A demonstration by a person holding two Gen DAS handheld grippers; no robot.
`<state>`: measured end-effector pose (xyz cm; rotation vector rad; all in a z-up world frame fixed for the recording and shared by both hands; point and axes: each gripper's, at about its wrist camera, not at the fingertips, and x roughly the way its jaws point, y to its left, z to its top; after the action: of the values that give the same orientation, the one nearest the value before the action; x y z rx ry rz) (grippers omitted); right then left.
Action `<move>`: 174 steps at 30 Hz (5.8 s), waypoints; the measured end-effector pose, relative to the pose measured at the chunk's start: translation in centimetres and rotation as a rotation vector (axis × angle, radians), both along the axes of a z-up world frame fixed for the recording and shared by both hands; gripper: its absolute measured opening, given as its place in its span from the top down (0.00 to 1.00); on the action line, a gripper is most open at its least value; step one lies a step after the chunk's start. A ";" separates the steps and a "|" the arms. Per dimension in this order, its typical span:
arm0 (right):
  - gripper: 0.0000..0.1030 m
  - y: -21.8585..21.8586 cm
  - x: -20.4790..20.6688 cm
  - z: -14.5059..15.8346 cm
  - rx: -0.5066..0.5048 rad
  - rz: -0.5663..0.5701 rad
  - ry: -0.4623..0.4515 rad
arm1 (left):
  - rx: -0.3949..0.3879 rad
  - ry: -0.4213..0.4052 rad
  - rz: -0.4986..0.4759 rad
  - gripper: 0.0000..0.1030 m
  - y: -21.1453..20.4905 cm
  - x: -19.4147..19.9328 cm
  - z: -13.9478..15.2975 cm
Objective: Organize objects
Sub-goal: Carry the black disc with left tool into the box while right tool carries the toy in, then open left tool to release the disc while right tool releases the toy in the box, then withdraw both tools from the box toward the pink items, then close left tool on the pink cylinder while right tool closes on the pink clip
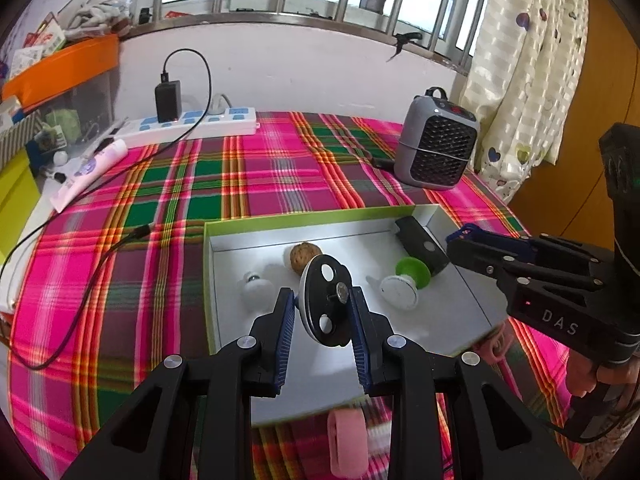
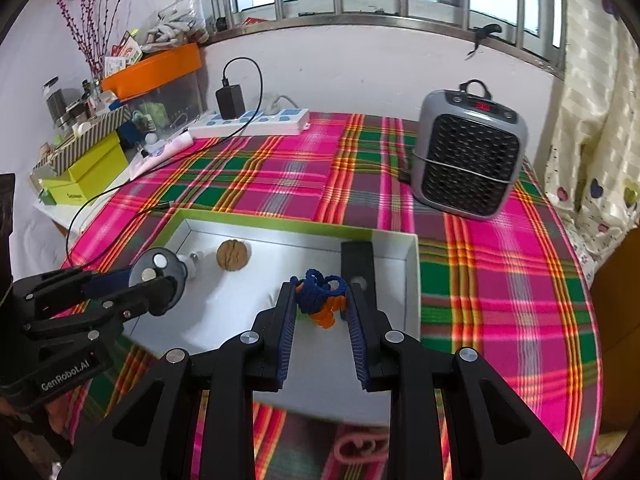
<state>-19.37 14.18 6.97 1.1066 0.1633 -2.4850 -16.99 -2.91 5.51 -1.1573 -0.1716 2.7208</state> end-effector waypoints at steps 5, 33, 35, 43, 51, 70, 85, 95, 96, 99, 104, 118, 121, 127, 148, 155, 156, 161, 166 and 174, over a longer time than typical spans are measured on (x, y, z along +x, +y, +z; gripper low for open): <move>0.74 -0.7 -1.5 -0.8 0.006 0.018 -0.030 | 0.001 -0.017 -0.005 0.76 0.1 -1.5 -0.4; 0.74 -3.5 -6.3 -4.3 0.052 0.073 -0.131 | -0.015 -0.089 -0.013 0.76 0.3 -4.6 -3.1; 0.74 -3.5 -6.2 -4.3 0.053 0.077 -0.128 | -0.014 -0.089 -0.013 0.76 0.3 -4.6 -3.1; 0.72 -3.8 -6.2 -4.6 0.054 0.085 -0.141 | -0.010 -0.090 -0.014 0.76 0.2 -4.6 -3.1; 0.72 -3.9 -6.2 -4.7 0.064 0.084 -0.136 | -0.009 -0.089 -0.017 0.75 0.3 -4.7 -3.0; 0.58 -3.8 -5.8 -4.3 0.051 0.070 -0.120 | -0.008 -0.082 -0.012 0.70 0.0 -4.5 -2.8; 0.58 -3.2 -4.3 -3.3 0.023 0.051 -0.095 | -0.020 -0.056 0.006 0.67 -0.1 -3.0 -1.8; 0.58 -2.5 -2.3 -2.2 -0.003 0.032 -0.060 | -0.030 -0.029 0.024 0.67 -0.1 -1.0 -1.0; 0.58 -2.3 -2.1 -2.1 -0.005 0.031 -0.058 | -0.036 -0.022 0.025 0.67 -0.1 -0.7 -0.9; 0.58 -2.0 -1.2 -1.9 -0.012 0.018 -0.048 | -0.035 -0.010 0.026 0.67 -0.1 0.1 -0.6; 0.58 -1.3 0.2 -1.4 -0.027 -0.003 -0.028 | -0.060 0.017 0.045 0.66 0.0 1.6 -0.1; 0.58 0.3 4.8 -0.2 -0.046 -0.049 0.046 | -0.102 0.081 0.059 0.65 0.7 5.8 0.7; 0.58 0.7 5.7 0.0 -0.042 -0.067 0.066 | -0.120 0.087 0.071 0.64 0.8 6.5 0.6; 0.58 0.9 7.7 0.0 -0.021 -0.077 0.099 | -0.121 0.104 0.081 0.64 0.6 8.1 0.9; 0.58 3.2 11.3 -2.5 -0.008 -0.122 0.082 | -0.128 0.087 0.082 0.64 0.7 11.2 -1.5; 0.54 4.0 11.3 -3.3 -0.019 -0.142 0.058 | -0.083 0.064 0.078 0.62 0.0 11.6 -2.5; 0.50 4.2 11.3 -3.4 -0.020 -0.145 0.056 | -0.067 0.062 0.070 0.61 -0.1 11.6 -2.6; 0.49 4.8 11.1 -4.0 -0.016 -0.170 0.037 | -0.041 0.032 0.051 0.56 0.0 11.6 -3.5; 0.49 4.9 10.6 -4.2 -0.027 -0.180 0.021 | -0.025 0.026 0.040 0.55 0.1 11.1 -3.5; 0.49 4.7 8.8 -4.4 -0.015 -0.206 0.008 | -0.051 0.003 0.029 0.55 0.9 10.0 -3.8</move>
<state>-10.58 18.84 2.58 1.1603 0.0338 -2.6665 -7.01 -2.03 1.73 -1.1736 -0.1203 2.7673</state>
